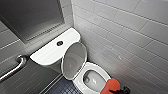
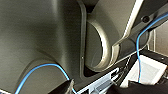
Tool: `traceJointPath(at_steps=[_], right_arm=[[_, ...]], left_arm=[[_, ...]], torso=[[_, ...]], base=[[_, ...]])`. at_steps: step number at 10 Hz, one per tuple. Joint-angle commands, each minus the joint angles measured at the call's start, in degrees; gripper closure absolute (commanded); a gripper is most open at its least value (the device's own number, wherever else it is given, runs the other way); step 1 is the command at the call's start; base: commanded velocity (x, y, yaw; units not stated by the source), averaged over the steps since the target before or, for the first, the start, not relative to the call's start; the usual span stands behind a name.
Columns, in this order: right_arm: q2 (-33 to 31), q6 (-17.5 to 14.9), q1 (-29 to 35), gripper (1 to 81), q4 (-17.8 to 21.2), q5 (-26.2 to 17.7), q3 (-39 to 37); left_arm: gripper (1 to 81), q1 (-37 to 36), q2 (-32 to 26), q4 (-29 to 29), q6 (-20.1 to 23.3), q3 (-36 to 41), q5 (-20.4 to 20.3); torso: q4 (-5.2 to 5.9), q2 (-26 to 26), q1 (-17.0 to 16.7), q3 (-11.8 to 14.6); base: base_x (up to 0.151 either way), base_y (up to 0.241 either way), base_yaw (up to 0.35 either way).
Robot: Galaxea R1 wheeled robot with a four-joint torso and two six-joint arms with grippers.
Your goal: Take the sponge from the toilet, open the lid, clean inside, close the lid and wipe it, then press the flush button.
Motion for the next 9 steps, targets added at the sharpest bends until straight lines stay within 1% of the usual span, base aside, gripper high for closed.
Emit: traceJointPath(at_steps=[1, 3, 5, 7, 8, 9], right_arm=[[-2.7, 0.6, 10.8, 81.1, 0.0, -5.4, -1.1], [-1.5, 0.6, 13.0, 81.1, 1.6, -8.7, -0.9], [2.5, 0.6, 13.3, 81.1, 3.7, -13.2, -4.9], [4.8, 0.4, 14.6, 81.1, 2.3, -13.3, -5.8], [7.0, 0.6, 16.5, 81.1, 2.5, -13.8, -7.4], [9.3, 0.6, 17.7, 81.1, 3.0, -14.8, -9.5]], left_arm=[[1.0, 2.0, 0.5, 0.8, 0.3, 0.2, 1.2], [1.0, 2.0, 0.6, 0.8, 0.3, 0.2, 1.2], [1.0, 2.0, 0.6, 0.7, 0.3, 0.1, 1.2], [1.0, 2.0, 0.6, 0.7, 0.3, 0.1, 1.2], [1.0, 2.0, 0.7, 0.7, 0.3, 0.1, 1.7], [1.0, 2.0, 0.9, 0.7, 0.2, 0.2, 3.5]], torso=[[0.00, 0.0, 0.0, 0.0], [0.00, 0.0, 0.0, 0.0], [0.00, 0.0, 0.0, 0.0], [0.00, 0.0, 0.0, 0.0], [0.00, 0.0, 0.0, 0.0], [0.00, 0.0, 0.0, 0.0]], base=[[0.000, 0.000, 0.000], [0.000, 0.000, 0.000], [0.000, 0.000, 0.000], [0.000, 0.000, 0.000], [0.000, 0.000, 0.000], [0.000, 0.000, 0.000]])
